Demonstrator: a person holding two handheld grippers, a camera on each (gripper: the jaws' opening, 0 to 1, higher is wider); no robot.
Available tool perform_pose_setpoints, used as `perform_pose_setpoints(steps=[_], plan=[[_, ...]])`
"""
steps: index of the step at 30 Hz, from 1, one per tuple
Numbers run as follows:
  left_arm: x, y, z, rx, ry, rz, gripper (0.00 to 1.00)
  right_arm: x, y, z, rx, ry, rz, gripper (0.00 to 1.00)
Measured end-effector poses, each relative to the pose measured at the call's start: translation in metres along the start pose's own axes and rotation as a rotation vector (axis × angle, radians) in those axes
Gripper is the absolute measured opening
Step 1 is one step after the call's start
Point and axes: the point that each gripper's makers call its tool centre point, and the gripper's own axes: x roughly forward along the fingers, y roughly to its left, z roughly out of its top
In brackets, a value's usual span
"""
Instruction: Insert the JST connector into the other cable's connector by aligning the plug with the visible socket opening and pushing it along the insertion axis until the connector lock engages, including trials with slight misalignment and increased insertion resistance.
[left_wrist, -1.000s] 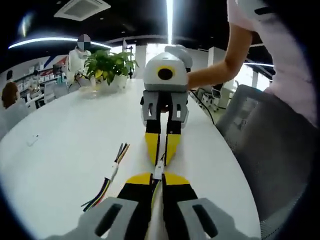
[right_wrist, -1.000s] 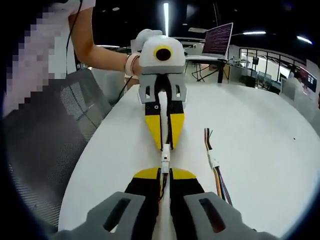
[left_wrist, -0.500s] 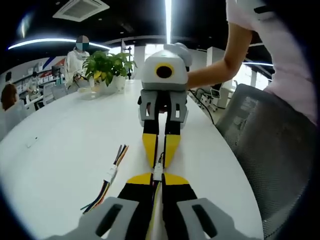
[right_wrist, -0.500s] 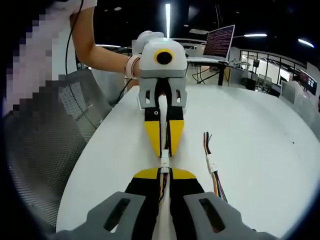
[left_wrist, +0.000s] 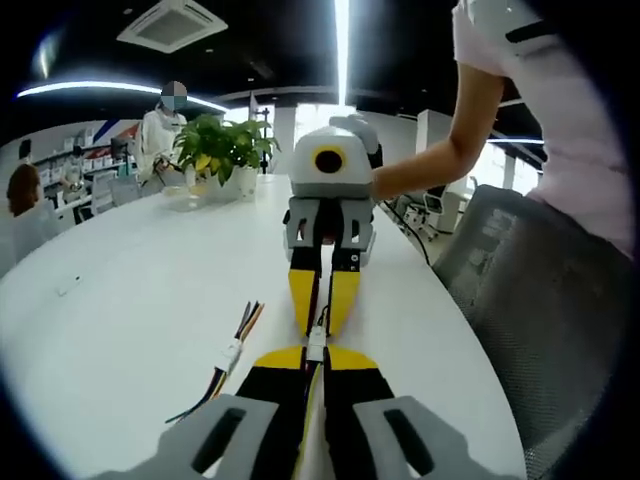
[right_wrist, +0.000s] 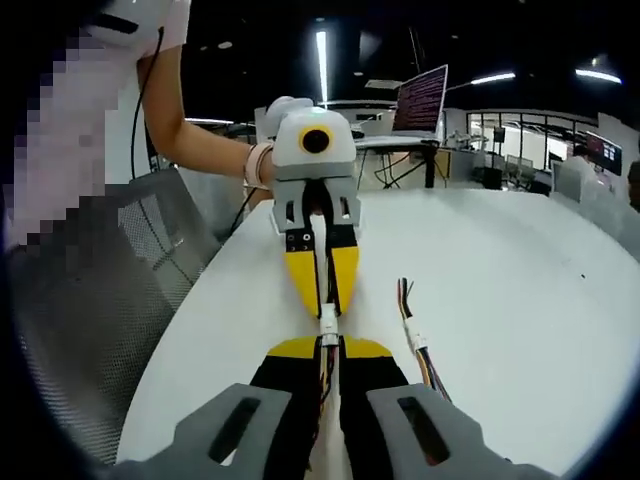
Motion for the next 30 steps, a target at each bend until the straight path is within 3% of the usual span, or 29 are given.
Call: perform_pose_setpoints(steps=[7,15,30], plan=[[0.001,0.000,-0.001,0.006,-0.005,-0.004,0.00,0.001,-0.001,-0.001,0.045,-0.047,0.001,0.02],[0.004,0.001,-0.007,0.013,-0.004,-0.006,0.00,0.007,-0.001,-0.005,0.044,-0.057,-0.013,0.02],[0.005,0.016,-0.016,-0.056,-0.097,0.002,0.00,0.011,-0.013,-0.009,0.099,-0.147,-0.028,0.02]])
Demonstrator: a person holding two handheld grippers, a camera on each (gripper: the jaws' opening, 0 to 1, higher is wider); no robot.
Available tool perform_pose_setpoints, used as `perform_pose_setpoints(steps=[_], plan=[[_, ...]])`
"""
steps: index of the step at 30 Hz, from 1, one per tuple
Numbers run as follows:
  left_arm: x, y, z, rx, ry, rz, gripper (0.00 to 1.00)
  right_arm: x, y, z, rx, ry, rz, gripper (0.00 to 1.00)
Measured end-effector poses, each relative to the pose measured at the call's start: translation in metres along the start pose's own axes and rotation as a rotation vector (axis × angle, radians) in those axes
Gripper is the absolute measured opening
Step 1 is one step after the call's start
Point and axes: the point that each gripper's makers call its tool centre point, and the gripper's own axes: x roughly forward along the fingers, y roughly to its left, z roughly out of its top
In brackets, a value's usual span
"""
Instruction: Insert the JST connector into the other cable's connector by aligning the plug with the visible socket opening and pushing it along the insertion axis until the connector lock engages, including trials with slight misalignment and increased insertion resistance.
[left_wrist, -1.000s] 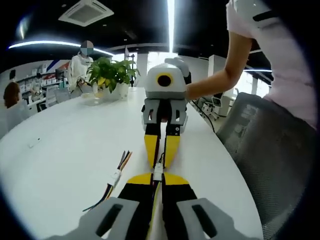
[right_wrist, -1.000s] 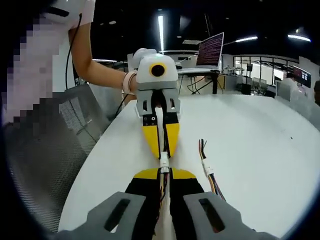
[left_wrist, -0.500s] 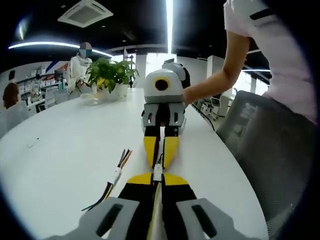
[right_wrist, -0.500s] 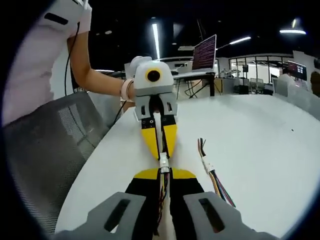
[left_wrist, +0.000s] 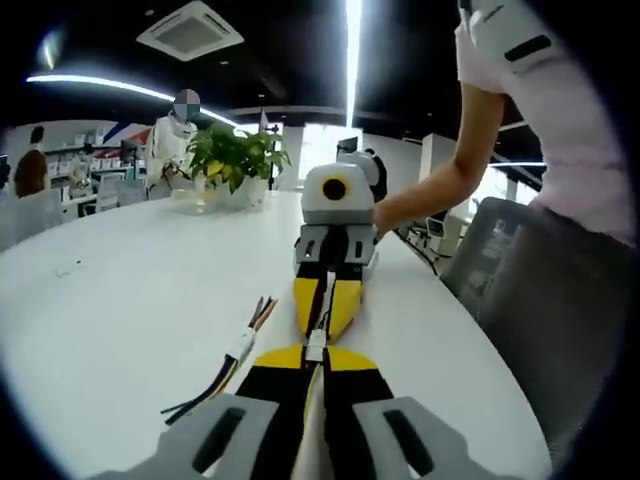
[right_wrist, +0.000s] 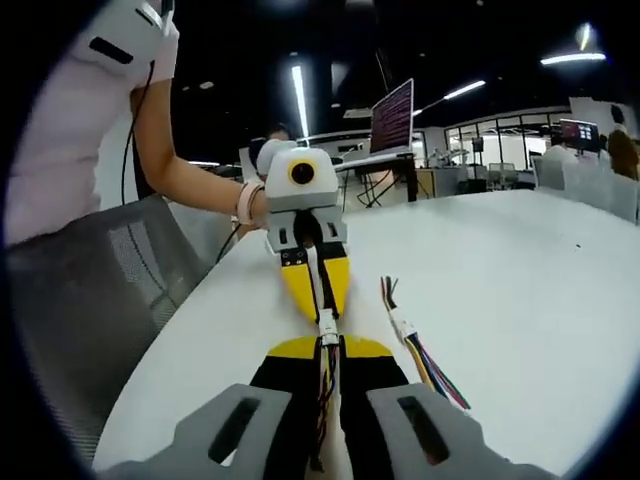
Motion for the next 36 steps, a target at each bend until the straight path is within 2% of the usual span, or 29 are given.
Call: perform_pose_setpoints(steps=[5,9,10,14,22,28,36], plan=[[0.000,0.004,-0.004,-0.024,-0.016,0.005,0.00,0.003,-0.002,-0.002,0.013,-0.024,-0.015,0.03],[0.004,0.002,-0.013,-0.016,0.022,-0.008,0.00,0.007,0.001,-0.011,0.005,0.012,-0.014,0.03],[0.003,0.003,-0.012,-0.017,0.016,-0.007,0.00,0.007,0.000,-0.008,-0.024,0.002,-0.010,0.03],[0.003,0.003,-0.012,-0.016,0.017,-0.006,0.00,0.006,0.000,-0.008,0.001,0.008,-0.019,0.03],[0.002,0.003,-0.016,-0.036,0.015,-0.002,0.00,0.006,0.001,-0.008,-0.029,0.022,-0.023,0.03],[0.001,0.005,-0.016,-0.057,-0.012,0.019,0.00,0.006,0.000,-0.007,-0.035,0.021,-0.036,0.04],[0.008,0.004,-0.009,-0.075,-0.017,0.054,0.01,0.007,-0.004,-0.006,-0.025,0.023,-0.060,0.04]])
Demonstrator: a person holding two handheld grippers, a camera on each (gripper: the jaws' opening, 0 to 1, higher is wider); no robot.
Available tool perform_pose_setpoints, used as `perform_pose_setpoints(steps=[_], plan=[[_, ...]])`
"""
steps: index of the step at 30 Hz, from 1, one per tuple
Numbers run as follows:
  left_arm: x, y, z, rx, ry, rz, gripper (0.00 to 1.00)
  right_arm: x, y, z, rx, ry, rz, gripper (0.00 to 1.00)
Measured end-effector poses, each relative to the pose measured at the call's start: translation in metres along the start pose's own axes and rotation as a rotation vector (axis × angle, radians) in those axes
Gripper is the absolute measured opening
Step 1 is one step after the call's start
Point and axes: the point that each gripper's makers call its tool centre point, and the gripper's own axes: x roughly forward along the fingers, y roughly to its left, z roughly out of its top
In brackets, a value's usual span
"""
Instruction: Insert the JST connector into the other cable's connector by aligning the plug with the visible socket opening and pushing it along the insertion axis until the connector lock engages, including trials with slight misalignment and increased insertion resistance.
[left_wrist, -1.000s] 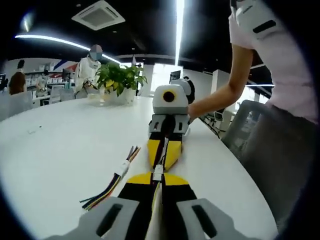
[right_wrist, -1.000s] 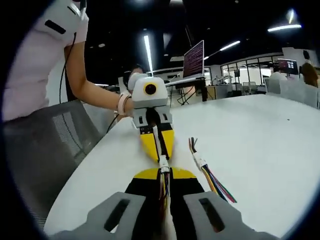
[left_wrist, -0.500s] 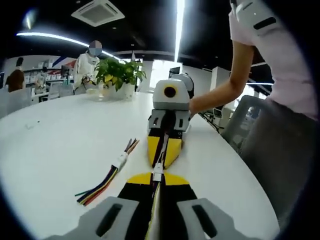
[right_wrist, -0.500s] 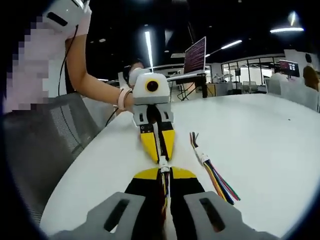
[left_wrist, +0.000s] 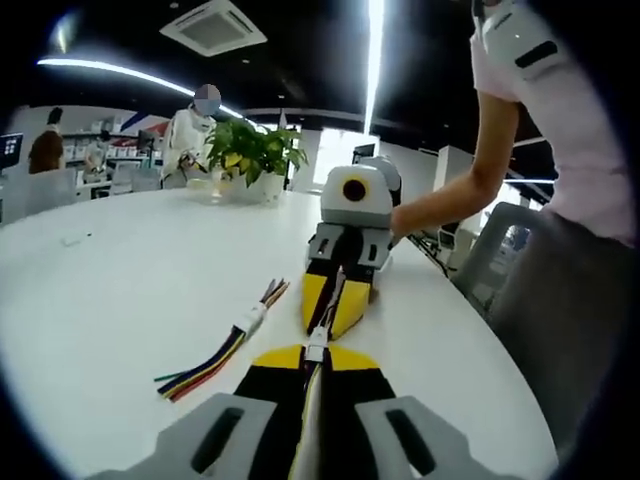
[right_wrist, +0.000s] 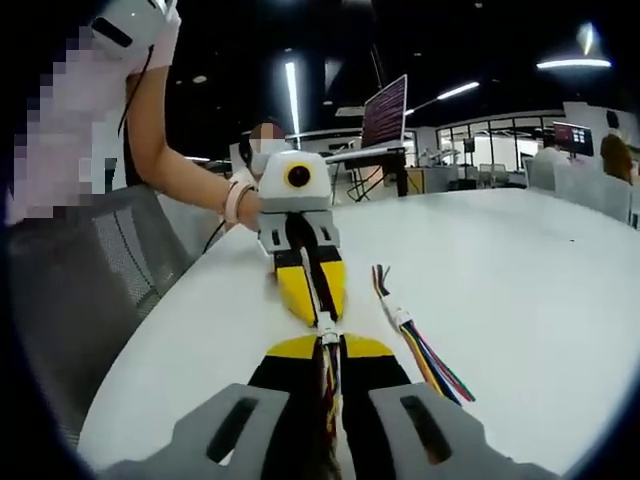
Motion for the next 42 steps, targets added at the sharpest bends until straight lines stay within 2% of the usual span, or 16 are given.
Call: perform_pose_setpoints(steps=[10,15,23,27,28,34,42], plan=[[0.000,0.002,0.001,-0.036,-0.002,0.043,0.02,-0.001,-0.002,-0.001,0.021,0.005,-0.016,0.05],[-0.002,0.002,0.000,-0.049,0.006,0.053,0.04,-0.001,-0.003,0.000,0.040,-0.003,-0.029,0.13],[-0.008,0.005,-0.004,-0.082,0.028,0.073,0.06,-0.007,-0.009,-0.005,0.040,0.029,-0.056,0.11],[-0.011,0.005,-0.006,-0.101,0.043,0.081,0.12,-0.011,-0.012,-0.005,0.043,0.047,-0.090,0.08],[-0.012,0.003,-0.006,-0.106,0.049,0.077,0.13,-0.012,-0.012,-0.004,0.048,0.045,-0.095,0.05],[-0.016,0.000,-0.009,-0.090,0.076,0.083,0.13,-0.018,-0.008,0.010,0.048,0.017,-0.125,0.05],[-0.027,0.005,0.005,-0.062,0.068,0.132,0.16,-0.021,-0.005,0.017,0.039,0.016,-0.144,0.07]])
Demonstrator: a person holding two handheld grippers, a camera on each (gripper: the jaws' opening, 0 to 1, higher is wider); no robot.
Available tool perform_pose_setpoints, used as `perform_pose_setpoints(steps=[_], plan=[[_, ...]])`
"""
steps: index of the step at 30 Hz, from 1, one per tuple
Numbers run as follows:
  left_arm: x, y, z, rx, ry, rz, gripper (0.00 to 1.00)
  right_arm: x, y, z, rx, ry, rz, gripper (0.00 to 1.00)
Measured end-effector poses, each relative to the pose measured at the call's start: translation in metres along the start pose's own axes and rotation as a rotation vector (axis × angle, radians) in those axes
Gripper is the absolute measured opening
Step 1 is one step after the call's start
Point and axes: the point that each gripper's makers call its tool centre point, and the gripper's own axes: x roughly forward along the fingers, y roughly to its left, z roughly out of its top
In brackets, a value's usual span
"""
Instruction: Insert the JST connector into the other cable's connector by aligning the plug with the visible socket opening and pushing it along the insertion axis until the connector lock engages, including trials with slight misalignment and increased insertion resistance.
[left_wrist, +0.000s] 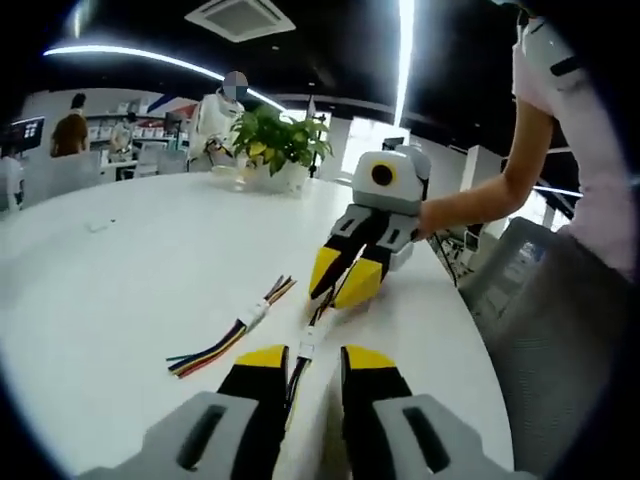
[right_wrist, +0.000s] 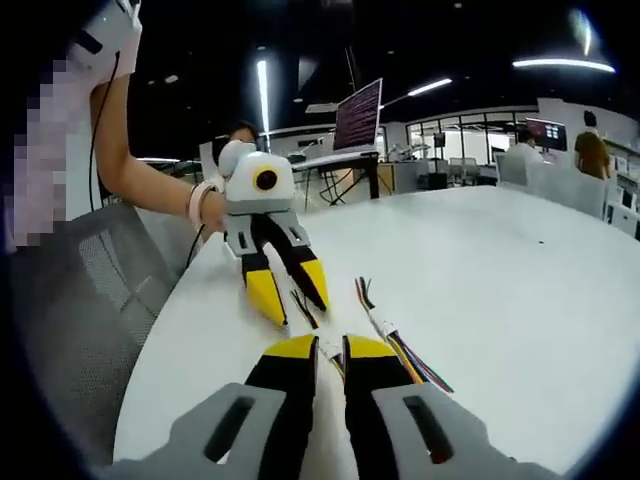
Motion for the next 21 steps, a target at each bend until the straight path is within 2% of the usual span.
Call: perform_pose_setpoints(steps=[7,13,16,21], plan=[[-0.013,-0.003,0.021,0.048,-0.029,0.043,0.17,-0.006,0.002,0.007,0.002,-0.019,-0.022,0.07],[-0.023,-0.012,0.034,0.114,-0.012,0.055,0.17,-0.016,0.011,0.023,-0.015,-0.039,-0.040,0.07],[-0.027,-0.015,0.042,0.136,-0.022,0.059,0.17,-0.023,0.013,0.031,-0.006,-0.057,-0.059,0.10],[-0.035,-0.021,0.051,0.193,-0.030,0.069,0.20,-0.033,0.017,0.034,-0.006,-0.051,-0.084,0.13]])
